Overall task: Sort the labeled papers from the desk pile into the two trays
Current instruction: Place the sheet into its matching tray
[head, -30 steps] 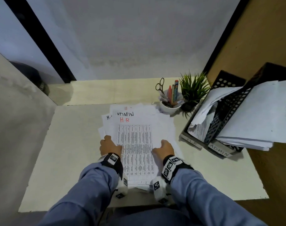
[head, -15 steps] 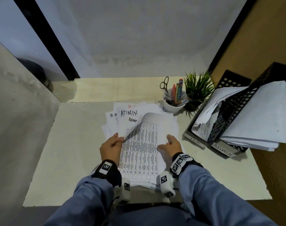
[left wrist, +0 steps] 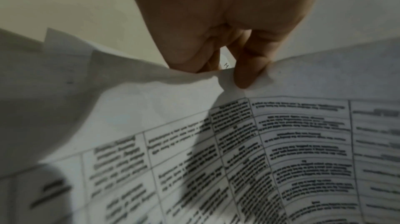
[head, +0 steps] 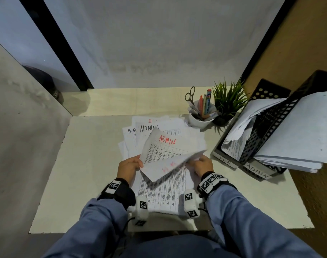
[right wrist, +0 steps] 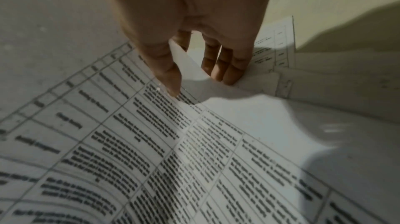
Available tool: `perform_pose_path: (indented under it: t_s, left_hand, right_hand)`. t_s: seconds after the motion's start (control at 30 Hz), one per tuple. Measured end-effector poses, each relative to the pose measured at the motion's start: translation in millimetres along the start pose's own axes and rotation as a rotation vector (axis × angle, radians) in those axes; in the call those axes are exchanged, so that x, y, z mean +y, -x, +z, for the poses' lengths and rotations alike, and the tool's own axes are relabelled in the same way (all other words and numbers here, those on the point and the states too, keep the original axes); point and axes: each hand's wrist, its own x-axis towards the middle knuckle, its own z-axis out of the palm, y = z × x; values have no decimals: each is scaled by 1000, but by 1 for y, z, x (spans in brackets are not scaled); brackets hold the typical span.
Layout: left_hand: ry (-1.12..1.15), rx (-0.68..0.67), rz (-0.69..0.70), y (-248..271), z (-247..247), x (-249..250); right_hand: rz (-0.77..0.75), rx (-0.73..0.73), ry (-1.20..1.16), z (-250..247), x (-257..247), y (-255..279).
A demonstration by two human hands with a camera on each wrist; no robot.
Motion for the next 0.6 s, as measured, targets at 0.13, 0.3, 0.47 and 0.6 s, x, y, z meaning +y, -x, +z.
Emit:
perform_pose_path:
  t_s: [0.13, 0.3, 0.47, 0.6]
  left_hand:
    - [-21, 10, -70, -3, 0, 2]
    - [-251, -169, -29, 17, 14, 23]
    - [-569, -58, 186, 11, 14, 37]
    - [-534, -50, 374, 12, 23, 71]
  right_hand:
    - [74, -5, -127, -1, 5, -5]
    - [54, 2, -158, 1, -2, -8]
    - [-231, -34, -8, -3, -41, 12]
    - [-603, 44, 356, -21, -80, 20]
